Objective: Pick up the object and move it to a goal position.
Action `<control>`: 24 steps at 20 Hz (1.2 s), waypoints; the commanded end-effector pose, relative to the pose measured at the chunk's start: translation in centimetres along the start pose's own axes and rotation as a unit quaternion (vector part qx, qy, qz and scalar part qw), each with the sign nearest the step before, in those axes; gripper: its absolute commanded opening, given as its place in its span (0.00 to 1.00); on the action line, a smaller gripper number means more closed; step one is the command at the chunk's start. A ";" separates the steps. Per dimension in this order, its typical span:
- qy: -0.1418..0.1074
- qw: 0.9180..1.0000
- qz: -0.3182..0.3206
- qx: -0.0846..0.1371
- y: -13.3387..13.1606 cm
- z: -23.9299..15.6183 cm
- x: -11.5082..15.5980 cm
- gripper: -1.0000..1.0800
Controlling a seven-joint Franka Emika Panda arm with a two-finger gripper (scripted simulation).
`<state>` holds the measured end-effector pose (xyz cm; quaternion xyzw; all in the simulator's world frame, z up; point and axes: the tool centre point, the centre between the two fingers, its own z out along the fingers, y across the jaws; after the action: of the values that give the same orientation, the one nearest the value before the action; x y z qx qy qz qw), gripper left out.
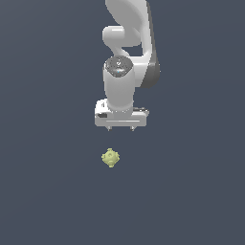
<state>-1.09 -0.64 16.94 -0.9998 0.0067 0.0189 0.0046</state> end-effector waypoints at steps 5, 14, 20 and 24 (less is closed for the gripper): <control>0.006 1.000 -0.006 -0.004 0.2 -0.4 0.2 0.96; 0.014 1.000 -0.017 -0.009 0.4 -1.0 0.4 0.96; 0.014 1.000 0.013 -0.007 0.7 -0.4 1.2 0.96; 0.015 0.999 0.049 -0.005 1.2 0.4 2.0 0.96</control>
<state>0.58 -1.65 16.75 -0.9991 0.0415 0.0045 -0.0019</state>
